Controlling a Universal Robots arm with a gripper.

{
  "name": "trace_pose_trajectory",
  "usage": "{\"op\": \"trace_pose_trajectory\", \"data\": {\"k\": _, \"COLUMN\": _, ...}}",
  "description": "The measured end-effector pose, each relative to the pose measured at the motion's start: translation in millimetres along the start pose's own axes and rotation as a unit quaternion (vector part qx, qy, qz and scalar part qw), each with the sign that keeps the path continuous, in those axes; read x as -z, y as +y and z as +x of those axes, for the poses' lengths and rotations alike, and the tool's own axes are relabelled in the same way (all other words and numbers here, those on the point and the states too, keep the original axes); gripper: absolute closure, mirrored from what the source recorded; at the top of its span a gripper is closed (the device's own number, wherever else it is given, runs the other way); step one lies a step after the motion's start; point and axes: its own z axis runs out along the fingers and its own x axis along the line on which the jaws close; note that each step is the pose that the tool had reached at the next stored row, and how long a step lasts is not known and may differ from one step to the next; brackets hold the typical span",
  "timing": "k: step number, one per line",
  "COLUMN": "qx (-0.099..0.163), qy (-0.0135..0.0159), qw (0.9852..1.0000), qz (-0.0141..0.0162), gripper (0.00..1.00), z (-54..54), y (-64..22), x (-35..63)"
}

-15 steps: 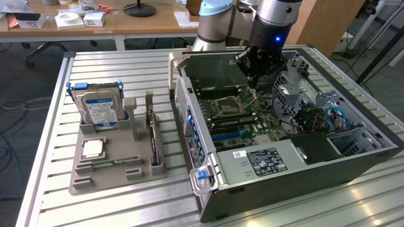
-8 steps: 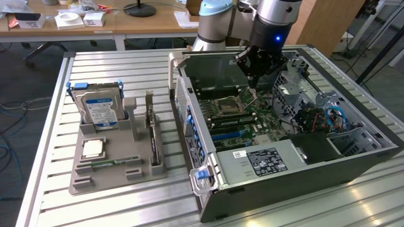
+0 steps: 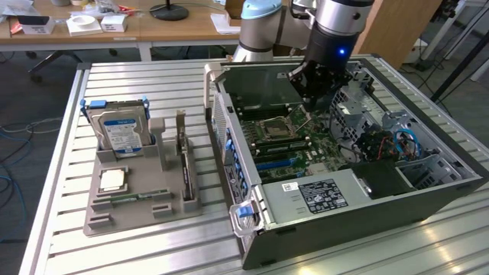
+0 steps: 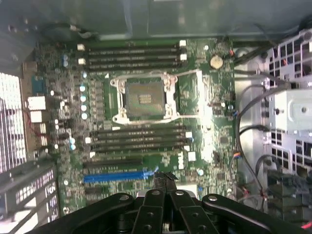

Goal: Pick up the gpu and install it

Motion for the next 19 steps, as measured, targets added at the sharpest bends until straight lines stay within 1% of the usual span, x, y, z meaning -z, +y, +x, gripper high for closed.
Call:
{"op": "trace_pose_trajectory", "data": {"k": 2, "qx": 0.0, "qy": -0.0002, "qw": 1.0, "qz": 0.0019, "gripper": 0.9, "z": -0.5, "y": -5.8, "x": 0.2}}
{"op": "trace_pose_trajectory", "data": {"k": 4, "qx": 0.0, "qy": -0.0004, "qw": 1.0, "qz": 0.0055, "gripper": 0.9, "z": -1.0, "y": -11.6, "x": 0.3}}
{"op": "trace_pose_trajectory", "data": {"k": 5, "qx": 0.0, "qy": -0.0006, "qw": 1.0, "qz": 0.0067, "gripper": 0.9, "z": -1.3, "y": -14.5, "x": 0.4}}
{"op": "trace_pose_trajectory", "data": {"k": 7, "qx": 0.0, "qy": -0.0007, "qw": 1.0, "qz": 0.0085, "gripper": 0.9, "z": -1.8, "y": -20.7, "x": 0.6}}
{"op": "trace_pose_trajectory", "data": {"k": 11, "qx": 0.0, "qy": -0.0008, "qw": 1.0, "qz": 0.0091, "gripper": 0.9, "z": -2.9, "y": -34.3, "x": 0.8}}
{"op": "trace_pose_trajectory", "data": {"k": 12, "qx": 0.0, "qy": -0.0007, "qw": 1.0, "qz": 0.009, "gripper": 0.9, "z": -3.0, "y": -35.5, "x": 0.8}}
{"op": "trace_pose_trajectory", "data": {"k": 17, "qx": 0.0, "qy": -0.0008, "qw": 1.0, "qz": 0.0091, "gripper": 0.9, "z": -2.9, "y": -35.6, "x": 0.8}}
{"op": "trace_pose_trajectory", "data": {"k": 19, "qx": 0.0, "qy": -0.0008, "qw": 1.0, "qz": 0.0092, "gripper": 0.9, "z": 1.0, "y": -36.0, "x": 1.1}}
